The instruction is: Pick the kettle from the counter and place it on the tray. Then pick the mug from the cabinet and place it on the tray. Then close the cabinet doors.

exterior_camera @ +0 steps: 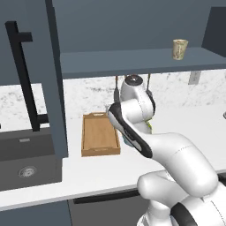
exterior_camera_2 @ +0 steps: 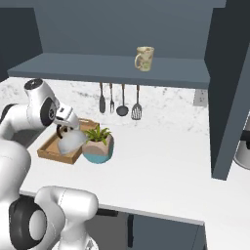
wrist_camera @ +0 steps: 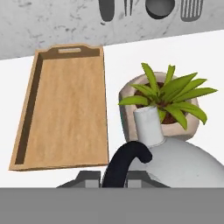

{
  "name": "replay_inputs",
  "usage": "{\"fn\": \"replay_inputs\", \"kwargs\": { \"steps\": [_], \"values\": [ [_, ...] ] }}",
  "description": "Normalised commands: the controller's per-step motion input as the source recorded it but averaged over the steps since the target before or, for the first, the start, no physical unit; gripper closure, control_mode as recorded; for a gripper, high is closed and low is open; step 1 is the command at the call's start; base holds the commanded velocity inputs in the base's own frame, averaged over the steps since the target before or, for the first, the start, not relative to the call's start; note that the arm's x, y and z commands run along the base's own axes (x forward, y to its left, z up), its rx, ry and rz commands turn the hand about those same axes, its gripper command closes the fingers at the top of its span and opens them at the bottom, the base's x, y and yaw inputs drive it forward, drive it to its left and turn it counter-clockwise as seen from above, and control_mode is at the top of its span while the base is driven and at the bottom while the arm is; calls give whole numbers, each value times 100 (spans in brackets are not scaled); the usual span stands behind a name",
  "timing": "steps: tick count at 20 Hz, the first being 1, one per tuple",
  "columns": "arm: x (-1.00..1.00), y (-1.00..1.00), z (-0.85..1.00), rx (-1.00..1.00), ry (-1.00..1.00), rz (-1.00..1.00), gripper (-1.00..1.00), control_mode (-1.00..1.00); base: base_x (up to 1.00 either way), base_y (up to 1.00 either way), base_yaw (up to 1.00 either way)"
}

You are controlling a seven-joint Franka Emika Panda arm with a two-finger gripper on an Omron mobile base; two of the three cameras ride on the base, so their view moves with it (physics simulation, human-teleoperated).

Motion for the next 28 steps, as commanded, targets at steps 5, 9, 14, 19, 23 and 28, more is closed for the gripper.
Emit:
{"fn": "replay_inputs", "kwargs": {
  "steps": [5,9,14,19,23,28],
  "values": [
    [0,21,0,5,-3,-17,100,-100,0,0,0],
    [0,23,-10,0,-6,-17,100,-100,0,0,0],
    [6,17,-7,1,-1,-15,100,-100,0,0,0],
    [13,14,-8,3,-1,-10,100,-100,0,0,0],
    [19,17,-5,7,-2,-8,100,-100,0,0,0],
    [27,17,-8,11,-2,-7,100,-100,0,0,0]
  ]
}}
